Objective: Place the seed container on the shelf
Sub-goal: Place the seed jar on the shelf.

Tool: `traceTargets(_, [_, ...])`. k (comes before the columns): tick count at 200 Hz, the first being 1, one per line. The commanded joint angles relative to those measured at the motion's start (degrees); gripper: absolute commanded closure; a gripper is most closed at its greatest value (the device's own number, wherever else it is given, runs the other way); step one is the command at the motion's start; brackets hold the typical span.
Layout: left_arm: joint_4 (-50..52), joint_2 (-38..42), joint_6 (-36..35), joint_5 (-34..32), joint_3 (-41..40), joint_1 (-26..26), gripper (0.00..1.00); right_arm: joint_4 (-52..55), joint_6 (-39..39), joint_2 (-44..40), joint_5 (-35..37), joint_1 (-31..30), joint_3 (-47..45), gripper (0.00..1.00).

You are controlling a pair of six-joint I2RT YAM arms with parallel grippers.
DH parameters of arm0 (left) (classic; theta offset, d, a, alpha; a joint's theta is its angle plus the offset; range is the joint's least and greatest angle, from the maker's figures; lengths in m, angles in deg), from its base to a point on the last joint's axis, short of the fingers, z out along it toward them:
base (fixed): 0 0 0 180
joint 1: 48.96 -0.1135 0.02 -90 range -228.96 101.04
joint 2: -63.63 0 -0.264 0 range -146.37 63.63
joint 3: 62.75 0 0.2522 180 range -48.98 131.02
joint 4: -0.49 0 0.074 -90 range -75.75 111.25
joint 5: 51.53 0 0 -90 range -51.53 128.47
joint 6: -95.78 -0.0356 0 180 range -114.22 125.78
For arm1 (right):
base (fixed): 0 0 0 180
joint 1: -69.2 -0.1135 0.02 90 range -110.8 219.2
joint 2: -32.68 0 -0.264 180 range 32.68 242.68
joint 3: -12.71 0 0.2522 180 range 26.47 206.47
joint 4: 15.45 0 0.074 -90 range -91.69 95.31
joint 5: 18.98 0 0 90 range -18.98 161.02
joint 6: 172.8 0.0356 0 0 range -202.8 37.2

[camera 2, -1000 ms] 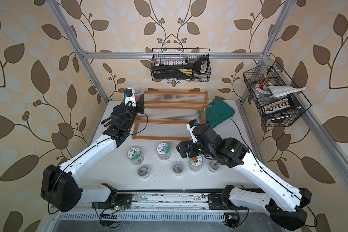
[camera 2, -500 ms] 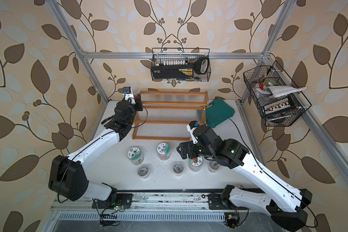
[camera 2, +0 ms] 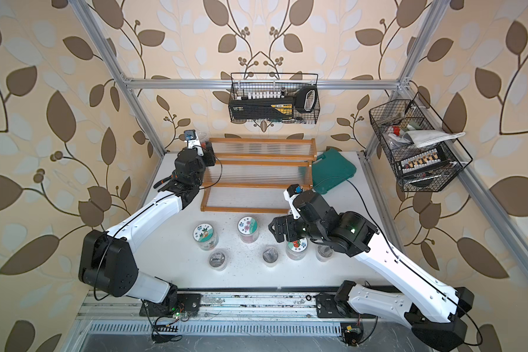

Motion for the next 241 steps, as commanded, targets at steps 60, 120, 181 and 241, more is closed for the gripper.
traceTargets(60, [5.3,2.1,0.9,0.0,3.4,-0.8,0.15,-0.2,-0.1,0.0,0.1,0.1,-0.1,0.05])
traceTargets(120, [20.0,6.0,4.5,1.3,7.7,-0.8,0.04,-0.2,-0.4,0.3,0.0,0.1,-0.1,0.05])
traceTargets(181, [33.1,7.2,6.5,5.5,13.1,-1.8,0.07,0.0,-0.6,0.2,-0.2,0.1,-0.4,0.05])
traceTargets(241, [37.0,7.0,7.0,10.7,16.3,-4.0,0.3,-0.4,-0.5,0.1,-0.5,0.1,-1.3,0.05])
